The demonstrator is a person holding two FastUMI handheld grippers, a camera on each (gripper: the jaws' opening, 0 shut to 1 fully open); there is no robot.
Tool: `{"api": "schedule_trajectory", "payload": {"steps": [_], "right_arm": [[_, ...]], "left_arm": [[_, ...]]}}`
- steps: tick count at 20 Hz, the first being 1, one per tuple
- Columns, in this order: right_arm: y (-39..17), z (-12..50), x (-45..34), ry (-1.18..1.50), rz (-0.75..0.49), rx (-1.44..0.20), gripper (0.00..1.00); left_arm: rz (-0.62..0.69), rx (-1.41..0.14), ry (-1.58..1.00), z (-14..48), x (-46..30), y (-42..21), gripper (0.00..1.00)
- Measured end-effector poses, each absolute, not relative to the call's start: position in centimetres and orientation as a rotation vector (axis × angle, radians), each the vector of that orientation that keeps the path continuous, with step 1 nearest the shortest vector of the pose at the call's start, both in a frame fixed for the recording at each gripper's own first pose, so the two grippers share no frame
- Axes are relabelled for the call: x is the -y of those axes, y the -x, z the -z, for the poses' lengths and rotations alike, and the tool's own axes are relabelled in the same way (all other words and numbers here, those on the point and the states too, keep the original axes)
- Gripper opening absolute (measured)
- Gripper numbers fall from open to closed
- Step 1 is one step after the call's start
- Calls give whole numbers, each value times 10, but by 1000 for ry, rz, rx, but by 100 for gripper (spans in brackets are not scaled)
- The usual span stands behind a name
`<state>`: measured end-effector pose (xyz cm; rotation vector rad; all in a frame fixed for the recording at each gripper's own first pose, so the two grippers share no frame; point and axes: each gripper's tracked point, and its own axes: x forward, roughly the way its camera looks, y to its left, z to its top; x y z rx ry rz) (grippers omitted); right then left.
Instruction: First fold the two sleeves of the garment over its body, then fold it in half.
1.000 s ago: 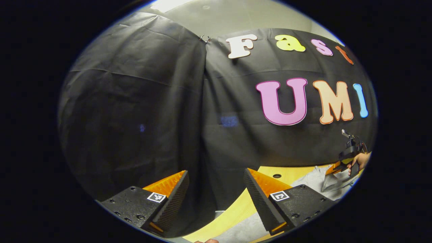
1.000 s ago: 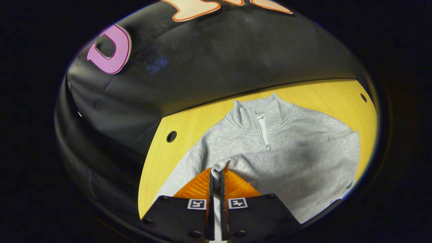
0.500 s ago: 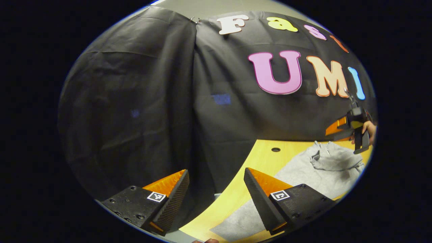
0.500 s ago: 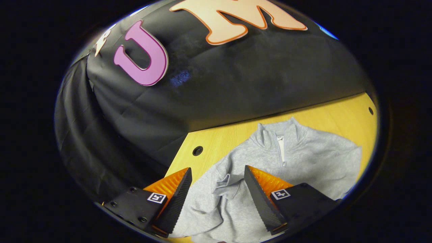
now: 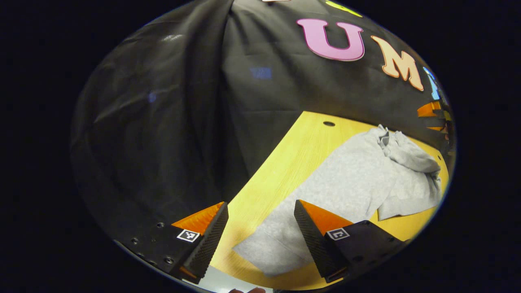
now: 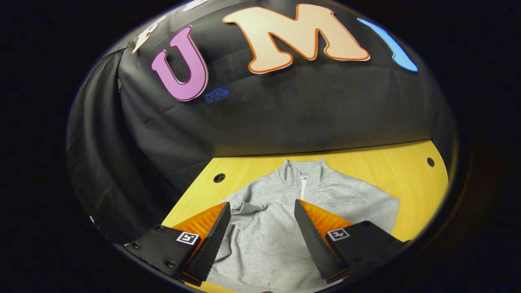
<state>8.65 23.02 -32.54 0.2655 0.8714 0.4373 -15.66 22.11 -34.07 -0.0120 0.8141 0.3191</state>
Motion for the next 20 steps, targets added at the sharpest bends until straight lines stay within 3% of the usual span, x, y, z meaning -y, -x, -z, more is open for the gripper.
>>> {"api": "schedule_trajectory", "payload": {"steps": [1, 3, 5, 7, 8, 9, 10, 15, 17, 20], "right_arm": [[-88, 324, -218, -270, -420, -871, 98], [-92, 320, -190, -272, -380, -857, 98], [-94, 318, -172, -252, -361, -847, 98], [-92, 314, -160, -243, -356, -836, 94], [-89, 313, -155, -239, -354, -833, 98], [-86, 312, -150, -236, -356, -832, 98], [-83, 312, -146, -235, -360, -829, 98], [-71, 311, -124, -210, -368, -825, 94], [-67, 307, -115, -200, -368, -800, 98], [-58, 302, -94, -158, -368, -777, 98]], "left_arm": [[-307, -864, 12, 356, -217, 165, 92], [-292, -944, 17, 380, -206, 177, 96], [-290, -907, 38, 378, -203, 170, 97], [-291, -938, 91, 382, -195, 177, 89], [-298, -930, 120, 383, -194, 175, 85], [-301, -941, 125, 385, -192, 177, 72], [-284, -925, 115, 385, -189, 173, 74], [-234, -938, 57, 385, -171, 168, 12], [-236, -965, 58, 384, -167, 167, 0], [-215, -953, 101, 371, -157, 149, 0]]}}
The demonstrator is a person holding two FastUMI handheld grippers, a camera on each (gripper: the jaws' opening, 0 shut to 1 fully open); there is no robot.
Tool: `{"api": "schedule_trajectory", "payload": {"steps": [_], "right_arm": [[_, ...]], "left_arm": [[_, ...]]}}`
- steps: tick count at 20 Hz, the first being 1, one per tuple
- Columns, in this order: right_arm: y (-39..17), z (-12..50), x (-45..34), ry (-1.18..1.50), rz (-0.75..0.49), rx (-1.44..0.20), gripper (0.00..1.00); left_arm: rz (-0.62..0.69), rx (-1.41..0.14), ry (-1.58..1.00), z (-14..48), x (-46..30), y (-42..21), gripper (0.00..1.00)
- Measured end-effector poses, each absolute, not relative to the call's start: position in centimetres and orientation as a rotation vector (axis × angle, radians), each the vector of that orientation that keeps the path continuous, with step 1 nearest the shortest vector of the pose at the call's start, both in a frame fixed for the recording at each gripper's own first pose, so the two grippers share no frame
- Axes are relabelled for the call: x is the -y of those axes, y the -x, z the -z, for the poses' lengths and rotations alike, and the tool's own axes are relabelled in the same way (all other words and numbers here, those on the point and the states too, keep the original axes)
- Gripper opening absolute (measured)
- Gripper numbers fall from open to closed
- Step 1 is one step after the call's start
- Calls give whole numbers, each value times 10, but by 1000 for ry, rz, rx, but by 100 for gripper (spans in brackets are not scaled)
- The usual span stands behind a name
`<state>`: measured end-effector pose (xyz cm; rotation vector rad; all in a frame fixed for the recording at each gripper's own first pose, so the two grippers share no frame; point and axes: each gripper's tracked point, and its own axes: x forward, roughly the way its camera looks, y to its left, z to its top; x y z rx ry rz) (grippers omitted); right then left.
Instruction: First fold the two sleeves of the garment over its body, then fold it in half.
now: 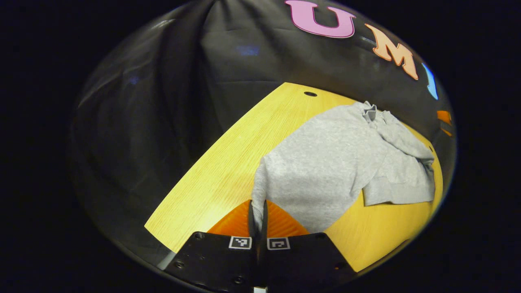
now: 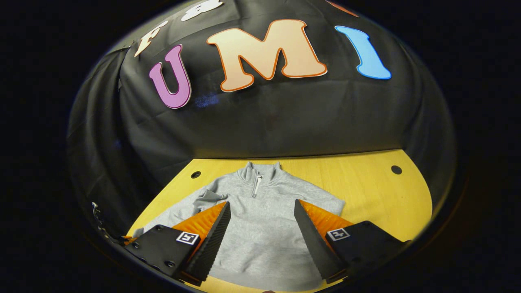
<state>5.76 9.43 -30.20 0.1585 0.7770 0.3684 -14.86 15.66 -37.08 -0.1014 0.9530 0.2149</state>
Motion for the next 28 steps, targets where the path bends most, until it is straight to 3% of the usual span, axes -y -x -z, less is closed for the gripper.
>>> {"api": "schedule_trajectory", "payload": {"steps": [17, 22, 23, 24, 28], "right_arm": [[-3, 296, 46, -215, -183, -776, 98], [18, 298, 98, -233, -109, -786, 98], [22, 299, 107, -235, -94, -786, 94], [26, 300, 117, -235, -79, -790, 98], [44, 307, 159, -245, -20, -806, 94]], "left_arm": [[-13, -657, 157, 256, -48, -40, 0], [100, -614, 152, 240, 24, -89, 0], [125, -605, 139, 239, 40, -98, 0], [153, -598, 128, 238, 58, -106, 0], [297, -586, 65, 238, 157, -133, 0]]}}
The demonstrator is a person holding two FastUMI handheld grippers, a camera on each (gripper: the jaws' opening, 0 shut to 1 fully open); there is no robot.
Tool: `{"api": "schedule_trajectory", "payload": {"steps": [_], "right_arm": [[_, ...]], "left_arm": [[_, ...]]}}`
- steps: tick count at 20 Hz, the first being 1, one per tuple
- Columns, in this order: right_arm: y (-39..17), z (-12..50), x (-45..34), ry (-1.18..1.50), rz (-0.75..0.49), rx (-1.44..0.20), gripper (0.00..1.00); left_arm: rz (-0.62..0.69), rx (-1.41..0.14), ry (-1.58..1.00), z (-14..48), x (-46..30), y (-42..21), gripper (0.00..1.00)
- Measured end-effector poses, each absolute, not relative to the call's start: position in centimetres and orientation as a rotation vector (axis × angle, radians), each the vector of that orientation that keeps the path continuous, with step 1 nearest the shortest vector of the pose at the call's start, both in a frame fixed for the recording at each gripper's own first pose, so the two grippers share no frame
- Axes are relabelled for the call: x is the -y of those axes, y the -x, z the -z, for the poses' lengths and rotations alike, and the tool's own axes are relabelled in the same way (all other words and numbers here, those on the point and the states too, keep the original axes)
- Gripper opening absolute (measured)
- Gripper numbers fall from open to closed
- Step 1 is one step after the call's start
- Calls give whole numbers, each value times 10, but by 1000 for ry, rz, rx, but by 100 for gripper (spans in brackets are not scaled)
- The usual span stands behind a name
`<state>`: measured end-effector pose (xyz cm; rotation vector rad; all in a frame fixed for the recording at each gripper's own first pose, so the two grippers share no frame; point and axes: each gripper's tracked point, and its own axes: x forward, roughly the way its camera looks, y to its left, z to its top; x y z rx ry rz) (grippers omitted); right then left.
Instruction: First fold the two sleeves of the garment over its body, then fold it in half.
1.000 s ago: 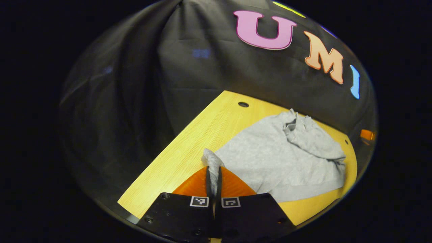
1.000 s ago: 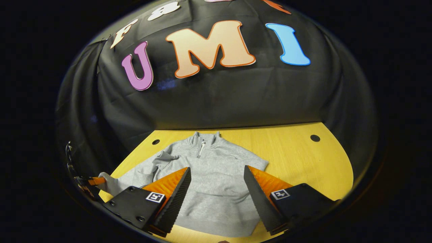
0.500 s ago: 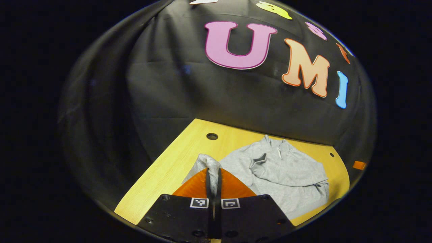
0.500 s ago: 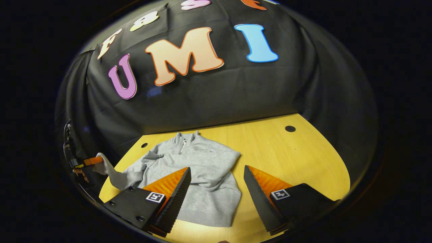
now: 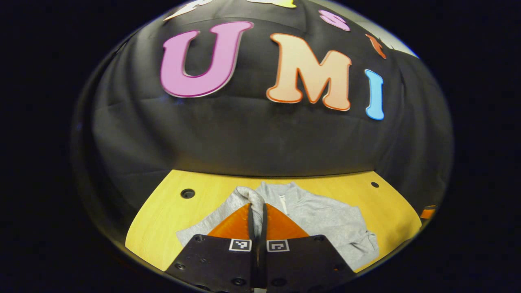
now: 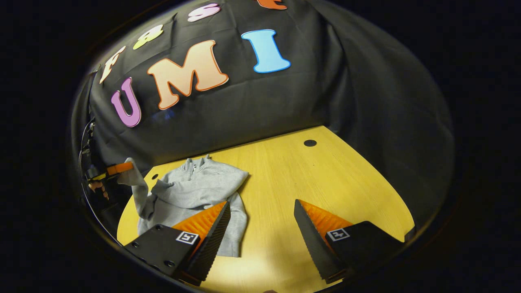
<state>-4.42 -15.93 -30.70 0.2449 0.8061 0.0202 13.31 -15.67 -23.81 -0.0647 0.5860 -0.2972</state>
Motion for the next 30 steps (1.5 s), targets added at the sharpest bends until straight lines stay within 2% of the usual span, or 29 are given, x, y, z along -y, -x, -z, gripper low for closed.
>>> {"api": "schedule_trajectory", "payload": {"steps": [1, 7, 8, 9, 11, 12, 14, 16, 17, 18, 19, 20, 21, 22, 24, 26, 27, 28, 29, 30], "right_arm": [[47, 307, 165, -245, -14, -808, 98], [76, 316, 169, -266, -26, -843, 98], [80, 319, 165, -257, -40, -850, 94], [82, 322, 160, -250, -56, -860, 98], [89, 328, 150, -236, -95, -880, 98], [90, 330, 145, -231, -114, -885, 94], [91, 332, 135, -251, -155, -897, 98], [88, 334, 126, -265, -189, -902, 94], [87, 336, 122, -263, -206, -905, 94], [86, 339, 118, -258, -224, -910, 98], [86, 342, 113, -251, -242, -913, 94], [85, 343, 108, -245, -257, -915, 94], [85, 345, 102, -242, -270, -915, 94], [84, 346, 97, -238, -280, -916, 98], [84, 349, 84, -232, -302, -918, 98], [85, 354, 73, -215, -312, -924, 98], [86, 357, 68, -208, -316, -926, 94], [85, 359, 64, -202, -320, -931, 98], [88, 363, 60, -192, -324, -938, 94], [88, 367, 57, -180, -323, -944, 98]], "left_arm": [[322, -591, 65, 240, 175, -133, 0], [501, -655, 3, 267, 301, -118, 0], [521, -665, -7, 270, 314, -117, 0], [534, -671, -16, 273, 327, -115, 0], [548, -694, -32, 285, 349, -111, 0], [545, -705, -39, 290, 356, -108, 0], [525, -729, -53, 302, 368, -104, 1], [518, -734, -18, 304, 378, -102, 13], [517, -732, -1, 298, 376, -97, 38], [504, -715, 2, 293, 370, -96, 69], [487, -687, -1, 284, 361, -96, 100], [465, -662, -8, 275, 346, -95, 100], [446, -641, -11, 268, 331, -92, 94], [432, -627, -4, 263, 315, -84, 94], [400, -612, 9, 255, 280, -67, 94], [348, -620, 0, 254, 237, -48, 94], [323, -636, -8, 259, 216, -36, 94], [301, -651, -12, 265, 196, -24, 94], [281, -665, -10, 270, 178, -12, 94], [260, -688, -9, 276, 160, 1, 94]]}}
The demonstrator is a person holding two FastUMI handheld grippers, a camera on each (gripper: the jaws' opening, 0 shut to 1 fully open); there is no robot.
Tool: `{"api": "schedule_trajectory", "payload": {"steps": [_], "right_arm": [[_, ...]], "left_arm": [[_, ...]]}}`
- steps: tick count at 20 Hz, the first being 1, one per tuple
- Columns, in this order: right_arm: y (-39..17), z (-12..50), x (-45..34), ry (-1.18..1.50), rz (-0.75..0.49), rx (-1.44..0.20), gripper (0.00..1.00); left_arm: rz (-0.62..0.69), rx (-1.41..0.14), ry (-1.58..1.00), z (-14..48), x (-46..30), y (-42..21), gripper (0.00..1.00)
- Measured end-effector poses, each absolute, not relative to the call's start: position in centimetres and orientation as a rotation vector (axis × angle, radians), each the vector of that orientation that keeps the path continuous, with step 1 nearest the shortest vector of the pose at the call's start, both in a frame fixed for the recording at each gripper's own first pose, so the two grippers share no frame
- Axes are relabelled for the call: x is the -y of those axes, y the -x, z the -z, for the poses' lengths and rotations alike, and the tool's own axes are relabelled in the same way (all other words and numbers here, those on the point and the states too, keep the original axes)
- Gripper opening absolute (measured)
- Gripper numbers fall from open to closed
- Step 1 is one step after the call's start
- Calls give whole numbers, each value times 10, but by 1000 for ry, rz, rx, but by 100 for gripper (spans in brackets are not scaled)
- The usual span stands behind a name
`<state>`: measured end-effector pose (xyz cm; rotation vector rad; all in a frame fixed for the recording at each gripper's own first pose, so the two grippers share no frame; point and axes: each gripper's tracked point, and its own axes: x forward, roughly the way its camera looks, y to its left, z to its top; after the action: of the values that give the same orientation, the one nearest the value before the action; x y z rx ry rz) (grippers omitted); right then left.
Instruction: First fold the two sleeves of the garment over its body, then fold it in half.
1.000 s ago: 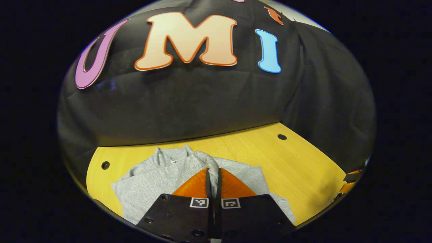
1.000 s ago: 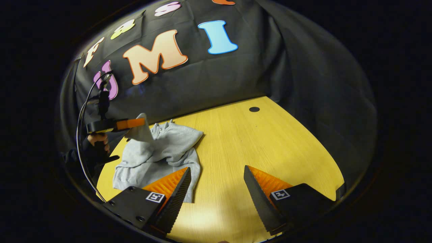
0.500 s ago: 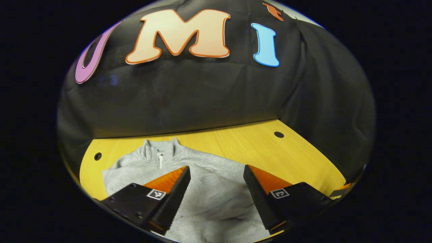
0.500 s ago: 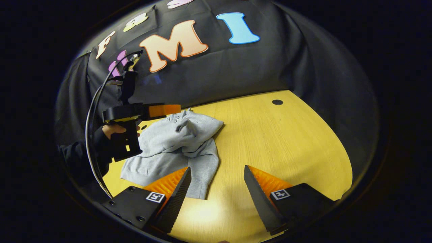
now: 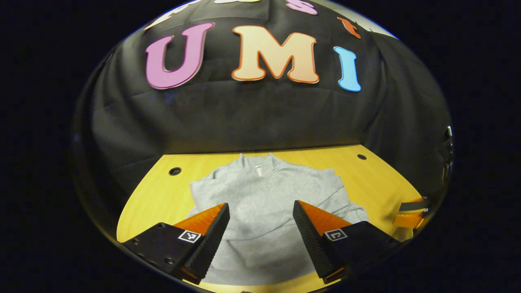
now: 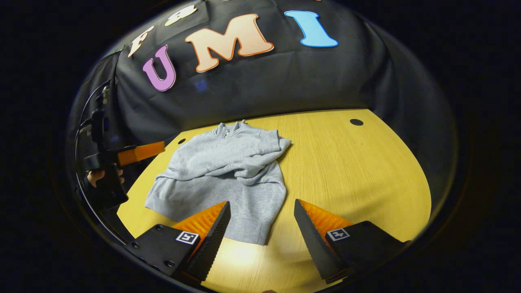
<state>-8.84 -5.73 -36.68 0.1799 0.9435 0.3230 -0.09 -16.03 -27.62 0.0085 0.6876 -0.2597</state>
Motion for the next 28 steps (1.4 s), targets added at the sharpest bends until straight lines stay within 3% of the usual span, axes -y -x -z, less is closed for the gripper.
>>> {"api": "schedule_trajectory", "payload": {"steps": [2, 3, 7, 8, 19, 24, 26, 27, 28], "right_arm": [[87, 373, 54, -154, -311, -948, 94], [87, 377, 53, -141, -305, -950, 98], [90, 390, 43, -99, -283, -974, 94], [96, 396, 43, -86, -280, -979, 98], [117, 436, 23, 53, -224, -1073, 94], [126, 453, 23, 90, -189, -1124, 99], [130, 455, 20, 59, -184, -1153, 97], [130, 455, 19, 37, -179, -1168, 93], [131, 456, 19, 27, -176, -1186, 85]], "left_arm": [[217, -725, 9, 285, 127, 25, 94], [192, -745, 19, 290, 111, 37, 93], [105, -807, 60, 317, 67, 68, 95], [98, -827, 66, 326, 63, 73, 95], [50, -1008, 97, 398, 42, 129, 96], [72, -993, 42, 400, 46, 125, 98], [79, -985, 43, 400, 50, 124, 92], [86, -985, 37, 400, 52, 124, 83], [100, -986, 34, 400, 55, 123, 82]]}}
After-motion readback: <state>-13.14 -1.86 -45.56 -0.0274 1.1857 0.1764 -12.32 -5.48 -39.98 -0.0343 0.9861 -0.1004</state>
